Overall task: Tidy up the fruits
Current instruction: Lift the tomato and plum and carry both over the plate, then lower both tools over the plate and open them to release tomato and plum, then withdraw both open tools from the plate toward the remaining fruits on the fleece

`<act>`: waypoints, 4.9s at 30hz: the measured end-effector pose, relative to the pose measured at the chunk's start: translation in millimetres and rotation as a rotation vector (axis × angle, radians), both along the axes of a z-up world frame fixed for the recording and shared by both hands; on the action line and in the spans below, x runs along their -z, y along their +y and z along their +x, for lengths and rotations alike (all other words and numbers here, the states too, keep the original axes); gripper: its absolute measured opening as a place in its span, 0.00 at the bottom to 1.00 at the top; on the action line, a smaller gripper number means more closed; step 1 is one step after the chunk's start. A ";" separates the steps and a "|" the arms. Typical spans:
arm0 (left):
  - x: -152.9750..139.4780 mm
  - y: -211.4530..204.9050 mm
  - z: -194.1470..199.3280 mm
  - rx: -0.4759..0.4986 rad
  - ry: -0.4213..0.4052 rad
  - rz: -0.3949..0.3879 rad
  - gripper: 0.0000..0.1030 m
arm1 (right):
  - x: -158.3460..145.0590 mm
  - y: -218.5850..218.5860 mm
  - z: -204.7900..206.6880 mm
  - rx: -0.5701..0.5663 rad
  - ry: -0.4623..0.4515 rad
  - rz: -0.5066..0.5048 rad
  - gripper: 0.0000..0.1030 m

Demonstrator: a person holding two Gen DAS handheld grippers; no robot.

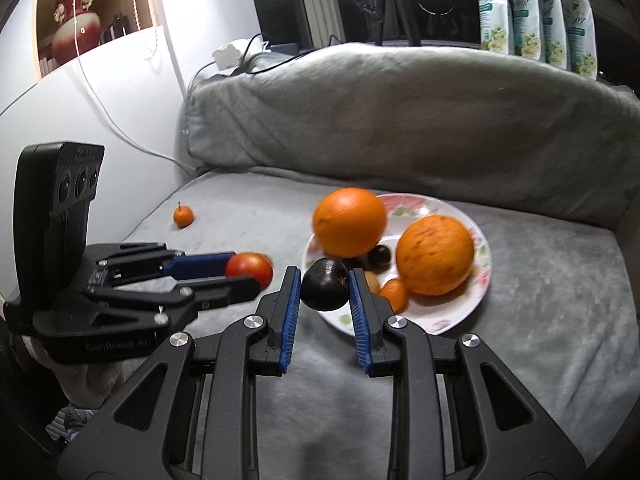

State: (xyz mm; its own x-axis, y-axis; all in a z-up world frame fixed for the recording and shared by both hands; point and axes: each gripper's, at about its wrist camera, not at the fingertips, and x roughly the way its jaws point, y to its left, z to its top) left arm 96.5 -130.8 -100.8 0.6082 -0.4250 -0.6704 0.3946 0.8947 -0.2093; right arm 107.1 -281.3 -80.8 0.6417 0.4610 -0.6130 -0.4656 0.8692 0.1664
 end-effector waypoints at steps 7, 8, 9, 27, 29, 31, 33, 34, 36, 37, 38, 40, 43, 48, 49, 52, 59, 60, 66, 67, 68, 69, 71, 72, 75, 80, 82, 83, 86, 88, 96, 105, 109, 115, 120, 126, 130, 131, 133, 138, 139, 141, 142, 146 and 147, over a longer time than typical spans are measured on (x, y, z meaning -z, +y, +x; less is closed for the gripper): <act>2.3 -18.7 3.7 0.027 0.007 0.003 0.30 | -4.5 -11.7 10.7 0.016 -0.012 -0.005 0.25; 2.6 -21.0 4.7 0.030 0.009 0.004 0.30 | -4.7 -12.6 13.1 0.017 -0.014 -0.008 0.25; 3.2 -23.4 5.8 0.033 0.011 0.004 0.30 | -4.9 -13.3 14.7 0.018 -0.015 -0.010 0.25; 11.2 -44.3 21.0 0.065 0.024 0.027 0.30 | -1.9 -23.4 66.2 0.048 0.002 -0.007 0.25; 12.2 -44.2 21.1 0.068 0.025 0.028 0.30 | -1.9 -23.6 70.2 0.049 0.003 -0.007 0.25; 13.3 -44.8 22.4 0.069 0.027 0.030 0.30 | -1.9 -23.1 74.7 0.049 0.004 -0.009 0.25; 14.2 -45.3 23.4 0.069 0.029 0.031 0.30 | -1.3 -21.8 79.9 0.049 0.006 -0.013 0.25; 14.7 -45.6 23.8 0.070 0.030 0.032 0.30 | -0.7 -21.4 82.4 0.051 0.008 -0.014 0.25; 15.0 -46.2 23.8 0.070 0.031 0.034 0.30 | 0.9 -21.0 86.0 0.053 0.015 -0.012 0.25; 15.2 -46.5 24.0 0.071 0.032 0.035 0.30 | 1.7 -20.7 88.2 0.053 0.018 -0.011 0.25; 15.3 -47.1 24.2 0.072 0.032 0.037 0.30 | 2.7 -20.3 90.2 0.053 0.021 -0.012 0.25; 15.6 -48.1 24.8 0.073 0.033 0.039 0.30 | 4.1 -19.3 93.5 0.055 0.024 -0.013 0.25; 15.9 -49.9 25.6 0.075 0.036 0.042 0.30 | 6.5 -18.3 97.7 0.054 0.032 -0.010 0.25; 17.4 -51.0 28.1 0.071 0.044 0.040 0.30 | 8.3 -17.0 102.0 0.054 0.038 -0.011 0.25; 17.4 -50.9 28.3 0.071 0.044 0.039 0.30 | 8.4 -16.4 102.9 0.052 0.039 -0.012 0.25; 17.3 -50.7 28.5 0.070 0.043 0.039 0.30 | 8.2 -15.0 104.4 0.051 0.034 -0.018 0.25; 17.6 -51.2 30.0 0.067 0.039 0.040 0.31 | 10.0 -10.7 108.6 0.054 0.034 -0.028 0.25; 17.9 -51.5 30.1 0.066 0.038 0.042 0.31 | 10.4 -10.2 109.3 0.052 0.035 -0.030 0.26; 20.3 -52.6 32.3 0.064 0.040 0.050 0.32 | 9.5 -10.7 108.2 0.052 0.022 -0.023 0.59; 20.3 -53.1 32.2 0.067 0.038 0.049 0.36 | 8.9 -11.0 108.1 0.053 0.022 -0.021 0.59; 19.6 -53.6 31.6 0.070 0.035 0.048 0.39 | 8.7 -11.3 108.2 0.054 0.022 -0.021 0.60; 18.7 -54.4 30.9 0.074 0.031 0.048 0.46 | 8.2 -11.5 108.2 0.057 0.020 -0.022 0.64; 16.7 -55.0 29.1 0.074 0.016 0.048 0.59 | 7.0 -12.0 107.1 0.060 0.013 -0.021 0.72; 15.3 -55.4 28.7 0.070 0.010 0.049 0.68 | 6.3 -12.4 106.6 0.063 0.011 -0.021 0.76; 13.7 -55.1 29.5 0.063 0.007 0.048 0.70 | 5.2 -13.4 105.5 0.068 0.008 -0.017 0.84; 12.5 -55.0 31.1 0.052 0.008 0.051 0.76 | 2.0 -15.1 102.8 0.069 0.001 -0.010 0.92; 11.8 -53.9 31.3 0.048 0.009 0.050 0.76 | 1.1 -15.0 102.5 0.073 0.003 -0.008 0.93; 11.6 -53.9 31.7 0.046 0.008 0.050 0.76 | 0.9 -15.2 102.3 0.073 0.005 -0.004 0.94; 10.7 -53.7 30.9 0.039 0.003 0.051 0.76 | 0.4 -15.3 101.5 0.080 0.014 0.004 0.94; 9.6 -52.6 30.1 0.036 0.001 0.052 0.76 | -0.4 -15.6 100.6 0.084 0.018 0.005 0.94; 5.1 -49.9 25.1 0.027 -0.016 0.051 0.76 | -3.7 -14.8 95.6 0.082 0.014 0.005 0.95; -3.4 -42.7 15.7 0.017 -0.038 0.043 0.76 | -8.6 -14.4 86.7 0.086 0.002 0.006 0.96; -8.3 -35.4 11.2 0.007 -0.051 0.036 0.76 | -10.1 -16.4 84.2 0.080 0.015 0.038 0.96; -14.9 -21.0 3.7 -0.015 -0.068 0.022 0.76 | -12.6 -11.4 76.1 0.062 0.022 0.053 0.96; -20.6 -5.0 -1.9 -0.038 -0.081 0.013 0.76 | -19.7 -2.5 64.9 0.048 0.001 0.064 0.96; -24.8 27.6 -7.7 -0.099 -0.092 -0.010 0.76 | -28.9 9.9 49.8 0.035 -0.033 0.088 0.96; -23.0 56.6 -11.5 -0.159 -0.093 -0.015 0.76 | -32.1 22.5 41.0 0.024 -0.055 0.089 0.95; -22.0 63.0 -12.8 -0.173 -0.093 -0.012 0.76 | -31.9 26.1 38.9 0.018 -0.058 0.089 0.94; -19.2 79.4 -15.3 -0.206 -0.087 -0.009 0.76 | -29.8 35.7 35.2 -0.004 -0.052 0.086 0.89; -11.7 114.8 -16.2 -0.285 -0.070 -0.002 0.76 | -18.8 61.5 27.9 -0.062 -0.029 0.060 0.80; -10.2 120.6 -16.7 -0.297 -0.067 0.000 0.76 | -15.3 67.5 27.1 -0.076 -0.020 0.052 0.78; -7.3 132.8 -16.8 -0.325 -0.060 0.005 0.76 | -7.6 77.7 26.2 -0.101 0.003 0.037 0.69; -5.7 139.5 -16.8 -0.339 -0.056 0.008 0.76 | -2.4 83.3 26.4 -0.112 0.017 0.028 0.68; 1.2 160.6 -13.8 -0.375 -0.038 0.014 0.76 | 19.1 100.2 26.3 -0.133 0.064 -0.013 0.54; 3.0 164.5 -13.6 -0.382 -0.033 0.013 0.75 | 23.2 103.2 26.9 -0.138 0.072 -0.022 0.48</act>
